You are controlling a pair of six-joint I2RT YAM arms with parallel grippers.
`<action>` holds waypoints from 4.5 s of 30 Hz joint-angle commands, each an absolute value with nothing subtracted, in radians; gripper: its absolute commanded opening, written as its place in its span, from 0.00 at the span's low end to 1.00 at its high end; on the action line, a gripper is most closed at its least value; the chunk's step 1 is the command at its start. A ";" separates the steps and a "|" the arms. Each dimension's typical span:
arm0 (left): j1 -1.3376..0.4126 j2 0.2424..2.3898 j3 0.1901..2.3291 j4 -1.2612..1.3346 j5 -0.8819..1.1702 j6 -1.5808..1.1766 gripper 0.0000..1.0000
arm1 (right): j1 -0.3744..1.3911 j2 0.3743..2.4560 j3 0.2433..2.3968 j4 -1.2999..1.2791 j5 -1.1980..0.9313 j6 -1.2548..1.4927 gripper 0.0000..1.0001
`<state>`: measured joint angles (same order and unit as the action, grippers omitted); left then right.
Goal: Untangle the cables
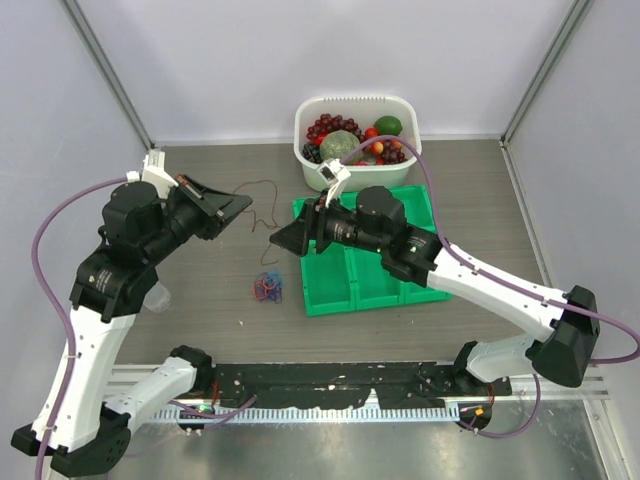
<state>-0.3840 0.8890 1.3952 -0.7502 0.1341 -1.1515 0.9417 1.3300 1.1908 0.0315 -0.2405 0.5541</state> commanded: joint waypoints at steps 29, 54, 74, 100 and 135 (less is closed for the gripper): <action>-0.383 1.149 1.533 -0.520 0.320 -1.144 0.00 | 0.948 1.146 1.012 -0.250 0.067 0.440 0.14; -0.469 1.305 1.166 -0.204 0.413 -1.239 0.00 | 0.916 0.887 0.983 -0.477 0.399 0.457 0.64; -0.563 1.511 1.080 -0.478 0.255 -1.059 0.00 | 0.904 0.890 1.002 -0.494 0.453 0.443 0.64; -0.375 1.197 0.971 -0.741 0.195 -0.761 0.76 | 0.903 1.097 1.035 -0.399 0.229 0.491 0.62; -0.273 1.186 0.712 -0.618 0.230 -0.859 0.29 | 0.997 1.776 1.327 -0.124 -0.172 0.557 0.36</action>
<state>-0.2790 1.2545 0.7101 -0.6247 0.2359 -0.8284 0.9977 1.7420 1.2739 -0.2253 -0.1623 0.4946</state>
